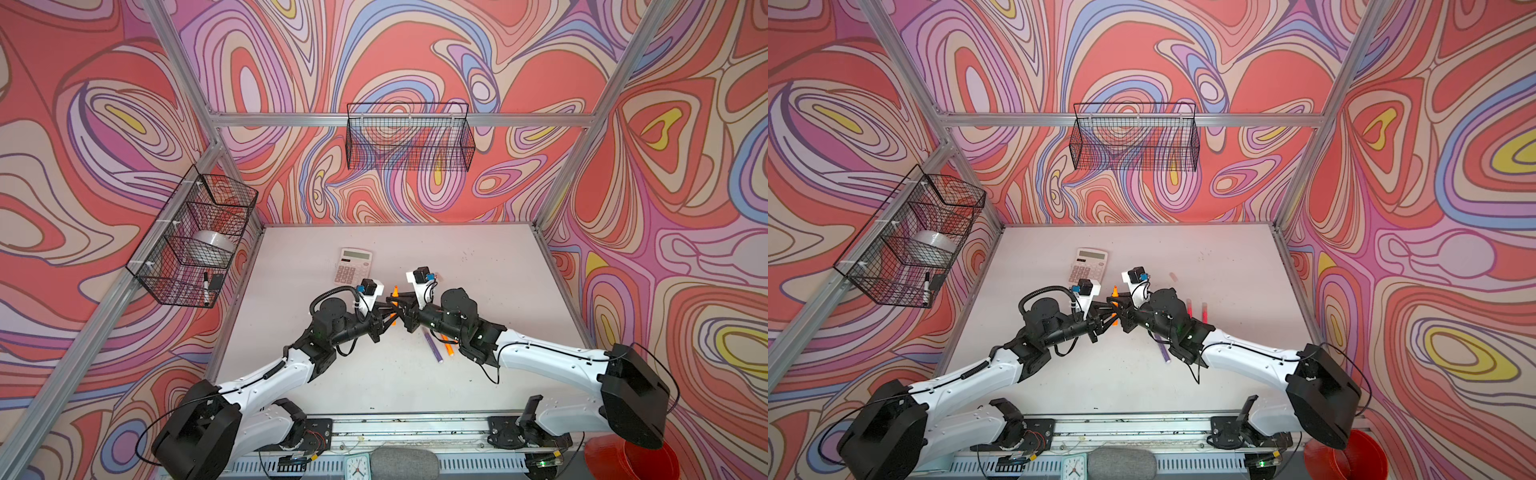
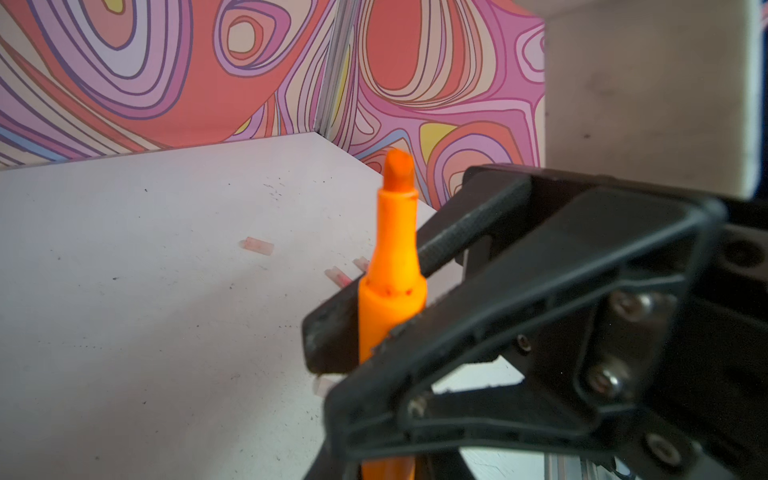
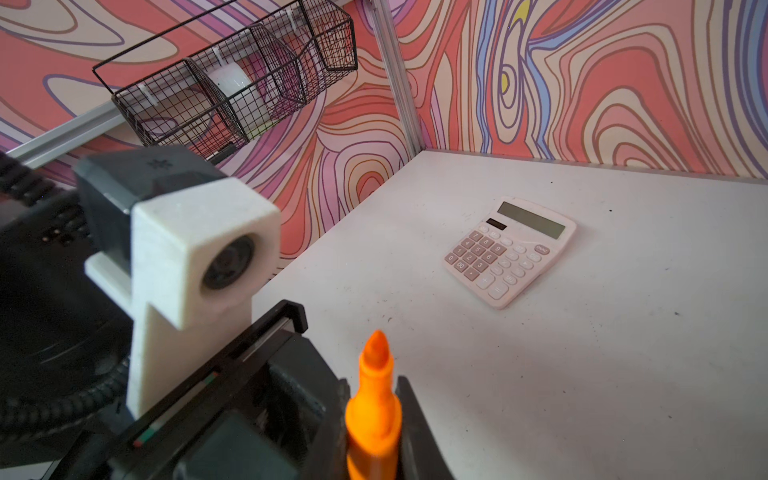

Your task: Insert the pens into the pen caps

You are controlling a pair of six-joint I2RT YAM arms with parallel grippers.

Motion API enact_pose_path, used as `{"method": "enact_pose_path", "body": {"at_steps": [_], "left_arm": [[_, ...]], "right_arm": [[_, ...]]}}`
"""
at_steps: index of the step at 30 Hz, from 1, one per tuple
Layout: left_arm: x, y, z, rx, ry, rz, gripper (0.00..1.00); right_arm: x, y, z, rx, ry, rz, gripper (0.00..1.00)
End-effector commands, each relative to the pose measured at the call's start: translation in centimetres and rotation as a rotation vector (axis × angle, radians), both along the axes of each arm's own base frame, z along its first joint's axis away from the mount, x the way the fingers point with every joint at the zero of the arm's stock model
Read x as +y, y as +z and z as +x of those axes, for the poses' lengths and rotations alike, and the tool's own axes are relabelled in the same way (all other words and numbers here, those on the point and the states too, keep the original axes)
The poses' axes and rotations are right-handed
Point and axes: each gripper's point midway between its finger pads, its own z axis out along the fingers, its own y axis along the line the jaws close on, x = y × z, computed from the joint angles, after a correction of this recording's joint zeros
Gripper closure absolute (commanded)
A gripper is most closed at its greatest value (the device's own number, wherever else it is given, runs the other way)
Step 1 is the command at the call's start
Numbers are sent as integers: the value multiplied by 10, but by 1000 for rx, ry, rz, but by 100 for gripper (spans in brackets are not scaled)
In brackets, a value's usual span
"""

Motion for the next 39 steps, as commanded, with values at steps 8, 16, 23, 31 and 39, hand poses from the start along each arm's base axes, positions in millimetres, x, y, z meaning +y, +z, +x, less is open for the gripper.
{"method": "enact_pose_path", "body": {"at_steps": [8,16,23,31,39], "left_arm": [[7,17,7,-64,68,-49,100],[50,-7,44,3,333,-16,100],[47,-2,41,-6,303,8,100],[42,3,38,-4,271,-7,100],[42,4,37,-2,268,-11,100]], "right_arm": [[-17,-15,9,53,-117,-37,46],[-79,-15,40,65,-390,-60,35],[-161,-68,101,270,-675,-156,35],[-159,-140,147,482,-671,-305,77],[-165,-192,165,615,-683,-350,94]]}}
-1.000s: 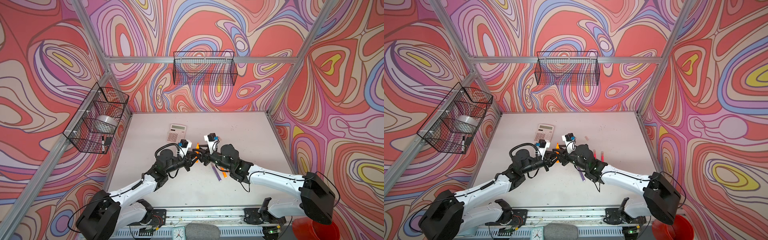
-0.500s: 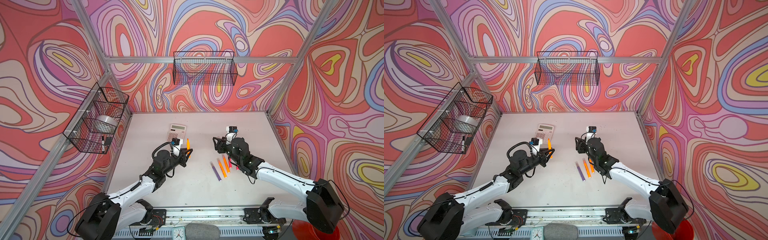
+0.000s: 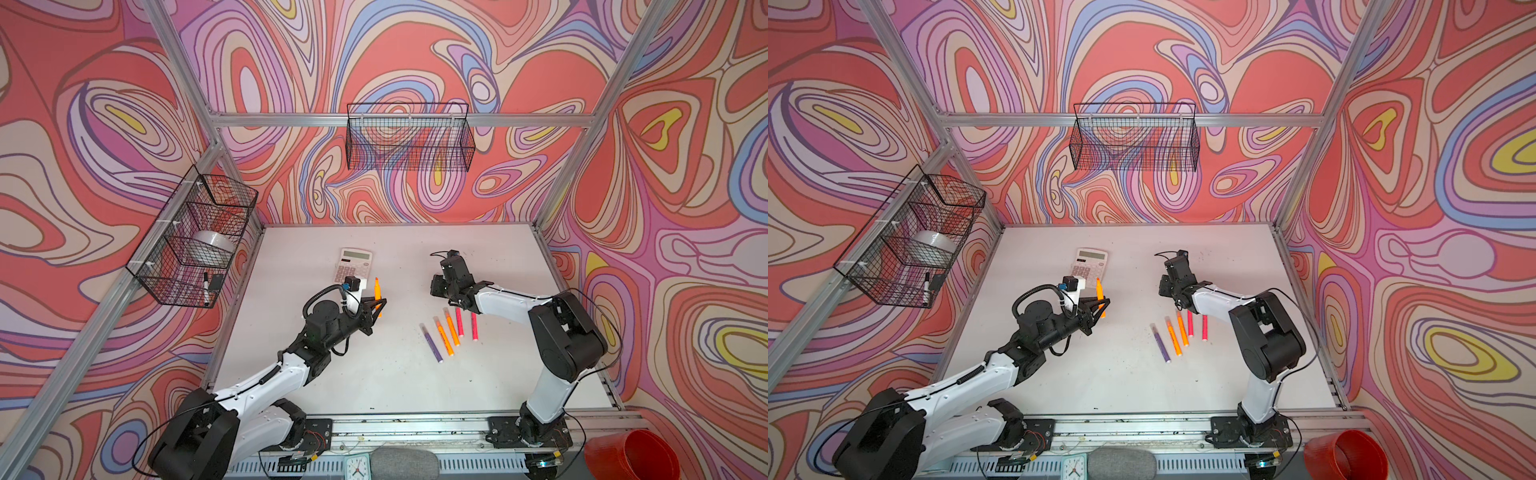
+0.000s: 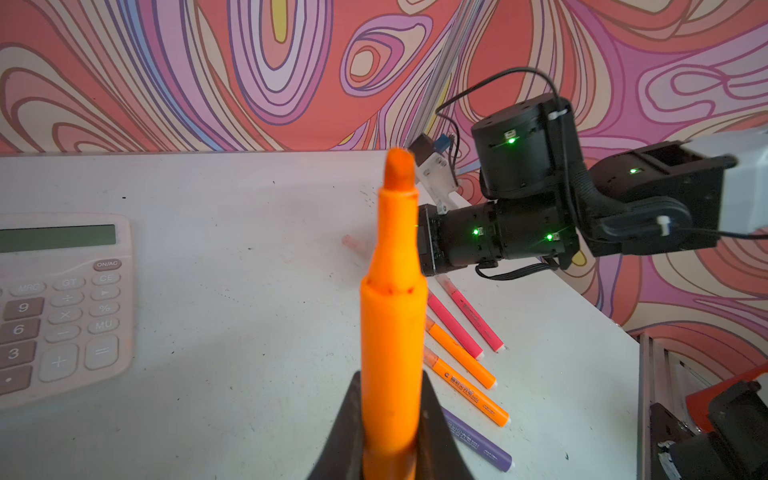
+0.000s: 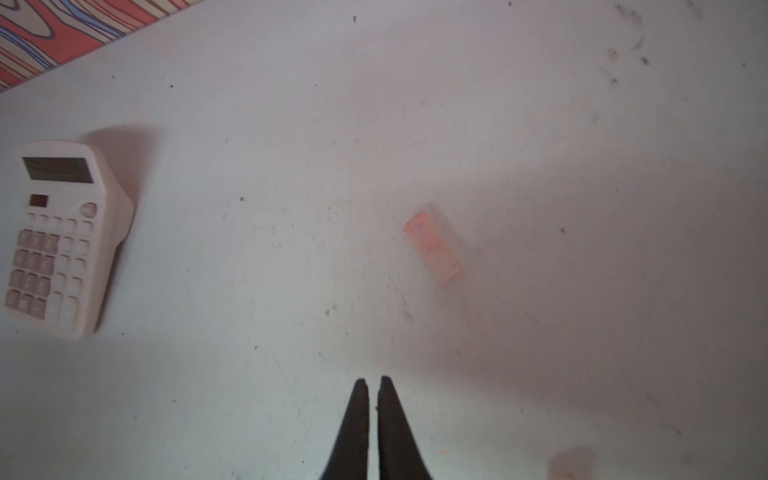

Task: Insert the pens into the pen caps
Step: 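Move the right gripper away to a translucent pink cap on the table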

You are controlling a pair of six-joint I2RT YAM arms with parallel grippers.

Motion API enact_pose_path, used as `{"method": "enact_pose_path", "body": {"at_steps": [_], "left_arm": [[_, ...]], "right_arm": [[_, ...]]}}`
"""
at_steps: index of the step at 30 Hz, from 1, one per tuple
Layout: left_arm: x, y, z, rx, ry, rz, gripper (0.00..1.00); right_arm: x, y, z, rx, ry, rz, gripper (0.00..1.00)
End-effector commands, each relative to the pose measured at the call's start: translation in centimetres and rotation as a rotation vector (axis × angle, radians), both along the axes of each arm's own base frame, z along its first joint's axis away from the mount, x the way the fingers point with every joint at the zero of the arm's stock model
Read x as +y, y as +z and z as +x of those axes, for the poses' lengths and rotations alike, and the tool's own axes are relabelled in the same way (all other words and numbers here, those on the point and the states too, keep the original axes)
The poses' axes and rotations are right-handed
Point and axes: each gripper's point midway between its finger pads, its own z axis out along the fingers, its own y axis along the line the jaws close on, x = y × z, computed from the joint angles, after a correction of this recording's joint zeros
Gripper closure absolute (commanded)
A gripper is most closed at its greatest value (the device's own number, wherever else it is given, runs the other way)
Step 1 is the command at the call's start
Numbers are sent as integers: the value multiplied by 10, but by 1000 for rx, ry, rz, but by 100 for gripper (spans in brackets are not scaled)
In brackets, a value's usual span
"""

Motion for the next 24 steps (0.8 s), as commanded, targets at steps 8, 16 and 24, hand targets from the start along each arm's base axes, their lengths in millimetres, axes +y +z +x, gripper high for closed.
{"method": "enact_pose_path", "body": {"at_steps": [8,16,24], "left_arm": [[-4,16,1,-26,-19,-25,100],[-4,19,-1,-31,-23,-33,100],[-3,22,-2,-37,-24,-38,100]], "right_arm": [[-11,-37,11,103,-33,-69,100],[-27,-48,26,110,-82,-126,100],[-39,-53,45,99,-120,-175,100]]}}
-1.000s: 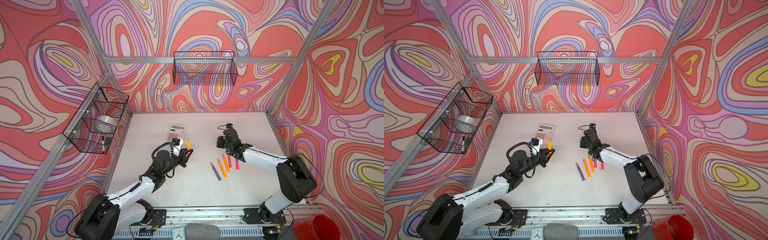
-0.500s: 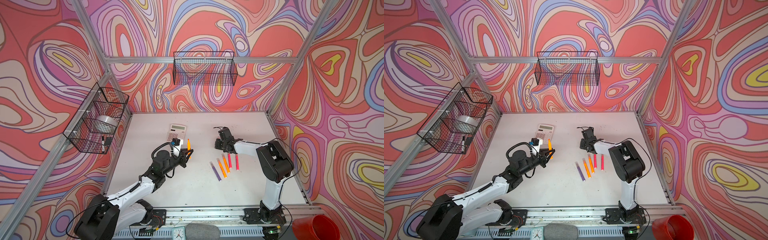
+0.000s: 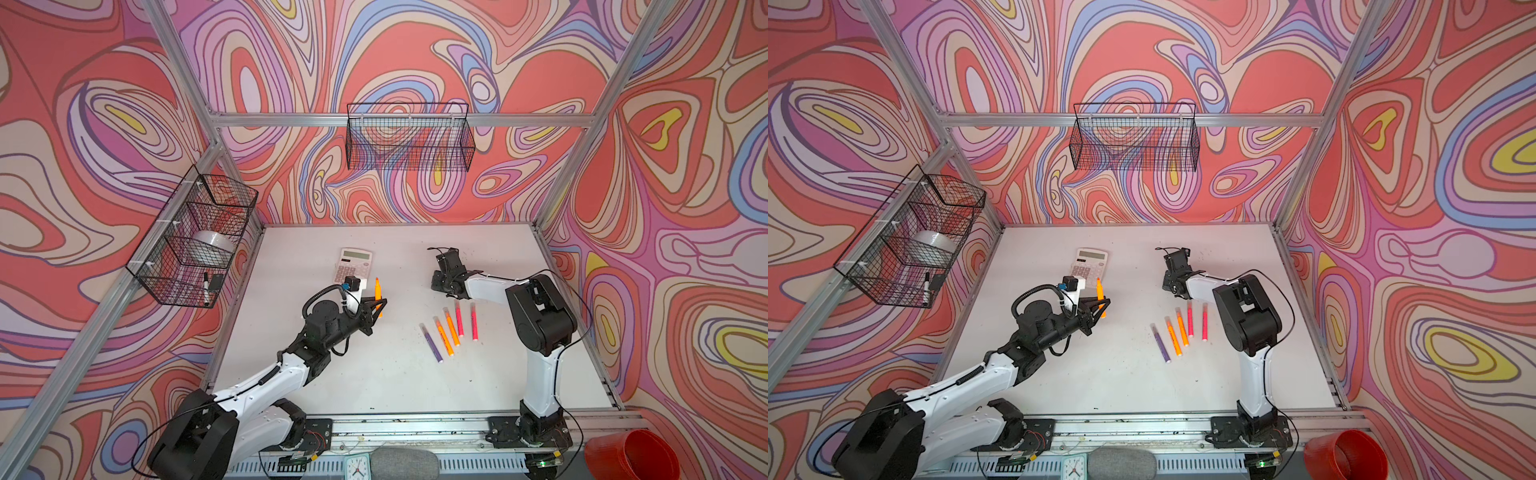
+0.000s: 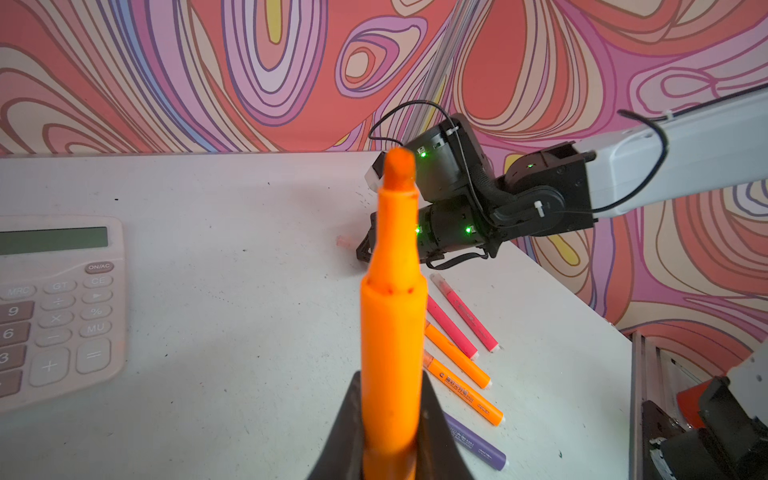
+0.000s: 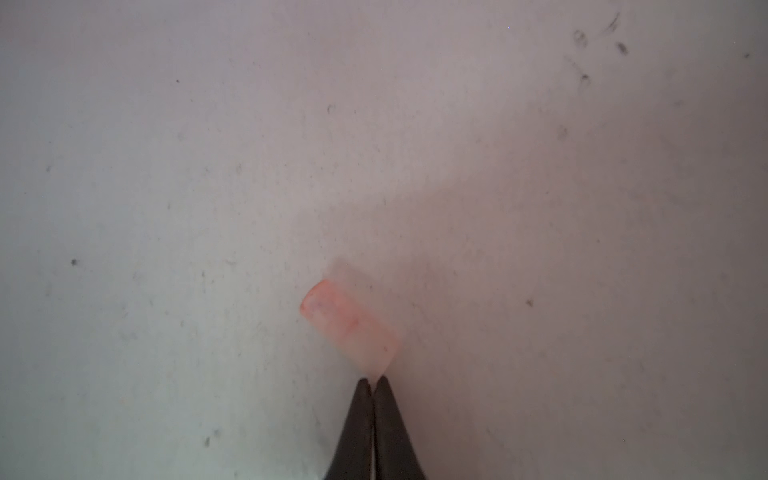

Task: Insert the pens into the pen caps
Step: 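Move the right gripper away to a translucent pink cap on the table, then lower the right gripper and close it on the pink cap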

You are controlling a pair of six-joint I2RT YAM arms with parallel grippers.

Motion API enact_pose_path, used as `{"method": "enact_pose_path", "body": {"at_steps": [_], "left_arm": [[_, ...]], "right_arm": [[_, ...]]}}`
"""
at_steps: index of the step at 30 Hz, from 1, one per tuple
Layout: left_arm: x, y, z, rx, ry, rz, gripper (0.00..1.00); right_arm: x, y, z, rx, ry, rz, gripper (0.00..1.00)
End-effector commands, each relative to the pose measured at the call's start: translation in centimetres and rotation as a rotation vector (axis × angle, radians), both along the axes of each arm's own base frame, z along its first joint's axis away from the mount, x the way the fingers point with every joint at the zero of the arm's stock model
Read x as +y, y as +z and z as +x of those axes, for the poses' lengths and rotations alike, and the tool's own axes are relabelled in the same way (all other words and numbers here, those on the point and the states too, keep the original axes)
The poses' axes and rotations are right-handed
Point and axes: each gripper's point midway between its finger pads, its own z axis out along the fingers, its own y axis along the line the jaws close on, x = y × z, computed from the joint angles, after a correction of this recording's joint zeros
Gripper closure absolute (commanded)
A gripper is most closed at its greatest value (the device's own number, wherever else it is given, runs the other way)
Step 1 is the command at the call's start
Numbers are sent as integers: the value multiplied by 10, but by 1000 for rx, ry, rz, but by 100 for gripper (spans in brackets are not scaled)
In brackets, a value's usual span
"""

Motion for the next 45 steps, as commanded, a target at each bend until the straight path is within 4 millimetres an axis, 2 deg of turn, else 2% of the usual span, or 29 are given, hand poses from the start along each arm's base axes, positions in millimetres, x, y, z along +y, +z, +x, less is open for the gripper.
{"method": "enact_pose_path", "body": {"at_steps": [1,13,19,26,28,32,36,45], "left_arm": [[-2,19,0,-35,-13,-29,100],[-3,16,2,-30,-15,-22,100],[-3,16,2,-32,-12,-16,100],[-5,16,2,-26,-23,-23,100],[-6,16,2,-28,-25,-21,100],[-5,16,1,-30,-23,-20,100],[-6,16,1,-28,-28,-21,100],[-6,17,1,-31,-28,-22,100]], "right_arm": [[-14,-18,2,44,-23,-66,100],[-9,-29,36,36,-14,-102,100],[-11,-21,44,16,-24,-131,100],[-11,14,52,-59,-20,-109,89],[-6,25,55,-81,3,-94,84],[-10,55,53,-146,10,-97,70],[-5,65,52,-177,30,-65,64],[9,35,57,-85,78,-47,58]]}}
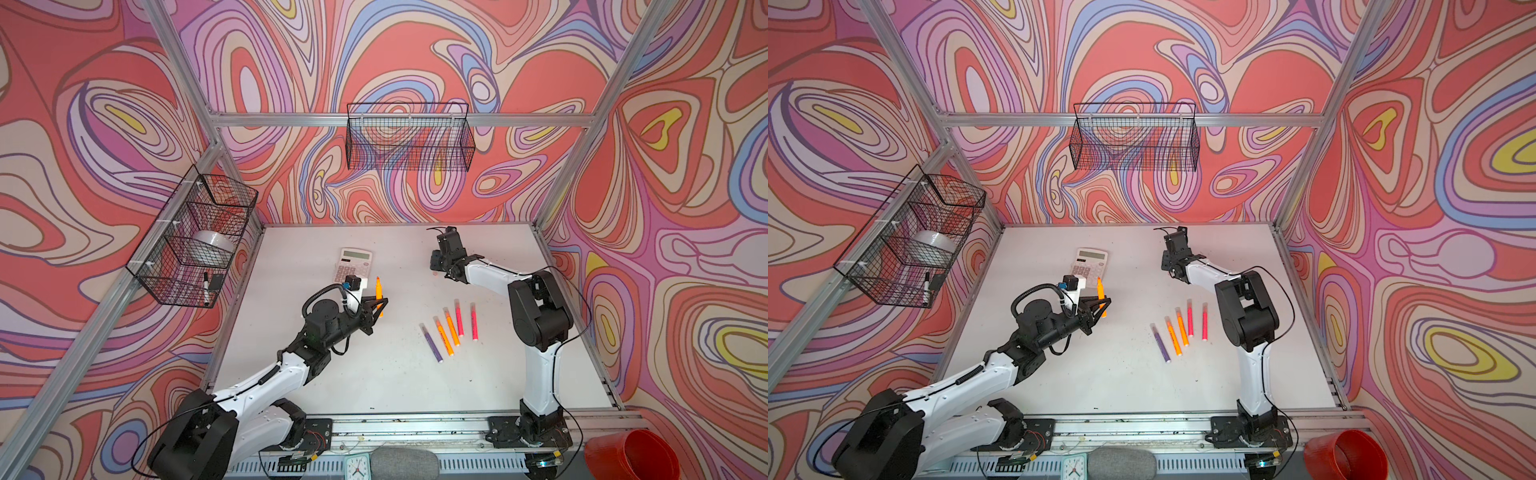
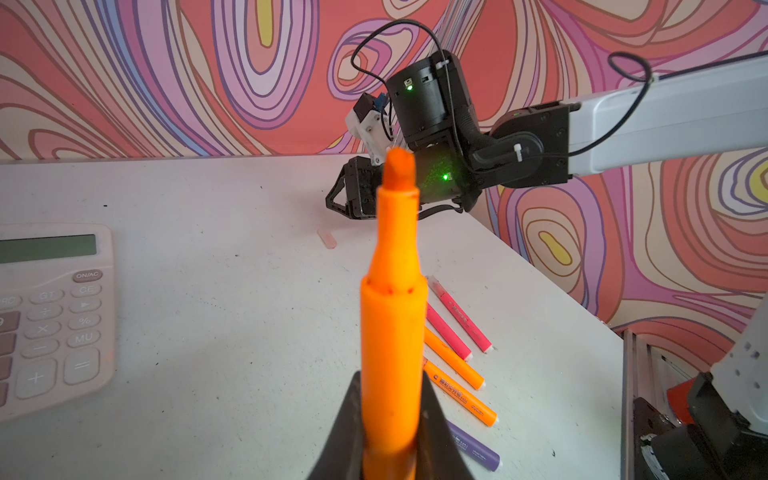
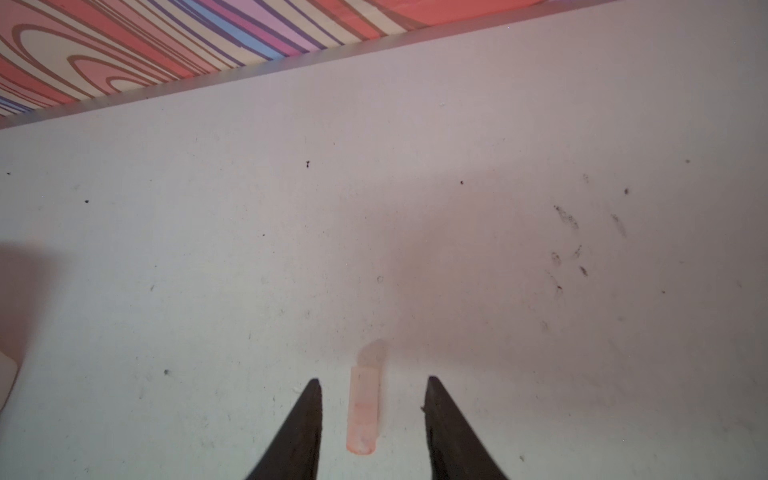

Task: Insert the pens into the pen caps
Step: 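Lower the right gripper and close it on the pink cap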

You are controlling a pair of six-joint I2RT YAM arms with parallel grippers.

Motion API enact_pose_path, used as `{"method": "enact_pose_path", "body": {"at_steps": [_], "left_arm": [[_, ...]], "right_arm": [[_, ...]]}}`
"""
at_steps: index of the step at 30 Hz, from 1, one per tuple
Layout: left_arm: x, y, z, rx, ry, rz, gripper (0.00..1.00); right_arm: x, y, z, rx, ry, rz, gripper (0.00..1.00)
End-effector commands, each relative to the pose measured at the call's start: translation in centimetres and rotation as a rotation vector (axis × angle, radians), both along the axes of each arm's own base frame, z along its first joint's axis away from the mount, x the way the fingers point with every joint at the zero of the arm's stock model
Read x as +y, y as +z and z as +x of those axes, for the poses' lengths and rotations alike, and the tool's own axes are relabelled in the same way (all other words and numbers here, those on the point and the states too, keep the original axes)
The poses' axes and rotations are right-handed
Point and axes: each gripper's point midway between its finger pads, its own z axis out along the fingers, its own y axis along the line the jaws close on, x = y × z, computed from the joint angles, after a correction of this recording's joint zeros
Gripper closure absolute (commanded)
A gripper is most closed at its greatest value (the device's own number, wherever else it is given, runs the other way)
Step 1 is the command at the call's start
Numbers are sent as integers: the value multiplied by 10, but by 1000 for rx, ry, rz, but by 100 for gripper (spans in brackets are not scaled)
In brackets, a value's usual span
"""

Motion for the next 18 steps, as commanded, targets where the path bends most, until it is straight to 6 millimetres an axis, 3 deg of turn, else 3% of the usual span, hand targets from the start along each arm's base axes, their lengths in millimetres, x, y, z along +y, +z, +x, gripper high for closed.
{"method": "enact_pose_path", "body": {"at_steps": [1,7,18], "left_arm": [[-3,15,2,-28,-11,-19,100],[-4,15,1,-27,-17,-20,100],[-4,16,1,-28,-19,-24,100]], "right_arm": [[1,-22,0,66,9,-18,58],[0,-38,1,115,2,-41,59],[-2,-60,1,182,-5,-73,70]]}}
